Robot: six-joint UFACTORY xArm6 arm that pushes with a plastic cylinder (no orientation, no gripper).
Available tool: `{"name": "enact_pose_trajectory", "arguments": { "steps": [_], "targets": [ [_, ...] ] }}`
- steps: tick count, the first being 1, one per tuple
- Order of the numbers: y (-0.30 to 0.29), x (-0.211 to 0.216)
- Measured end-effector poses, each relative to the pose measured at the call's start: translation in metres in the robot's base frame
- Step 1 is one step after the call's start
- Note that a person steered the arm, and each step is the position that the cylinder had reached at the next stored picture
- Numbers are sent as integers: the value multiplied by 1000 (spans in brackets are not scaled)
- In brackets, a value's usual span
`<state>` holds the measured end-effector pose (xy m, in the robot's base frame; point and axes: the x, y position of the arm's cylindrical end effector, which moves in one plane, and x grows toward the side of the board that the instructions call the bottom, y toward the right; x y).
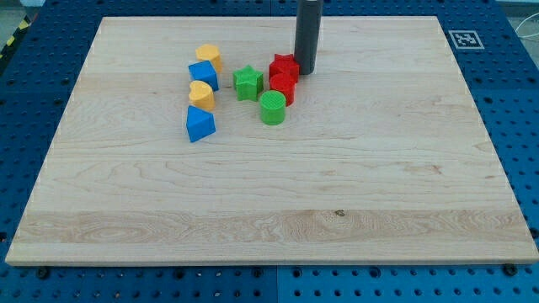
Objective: Move the red circle a bit left
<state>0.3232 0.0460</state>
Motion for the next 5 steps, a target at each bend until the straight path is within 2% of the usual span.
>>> {"name": "enact_pose_trajectory", "arguments": {
  "steps": [1, 2, 5],
  "targets": [
    [0, -1],
    [42, 11],
    [32, 48]
  ]
}}
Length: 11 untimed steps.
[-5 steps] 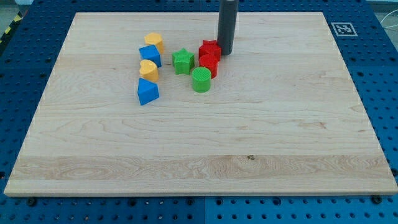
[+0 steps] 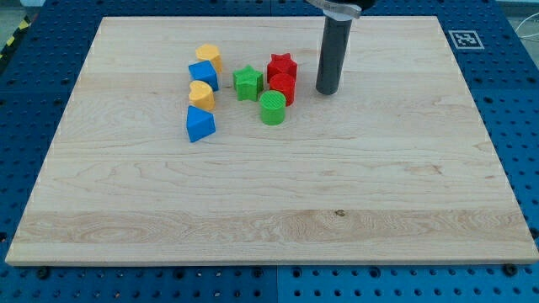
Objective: Move the red circle a bit left
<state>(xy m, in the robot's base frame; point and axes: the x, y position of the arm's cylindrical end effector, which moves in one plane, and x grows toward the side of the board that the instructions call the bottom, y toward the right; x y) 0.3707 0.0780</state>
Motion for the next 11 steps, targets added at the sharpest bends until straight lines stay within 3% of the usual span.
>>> {"name": "enact_pose_trajectory", "arguments": {
  "steps": [11],
  "targets": [
    [-36, 0]
  ]
}}
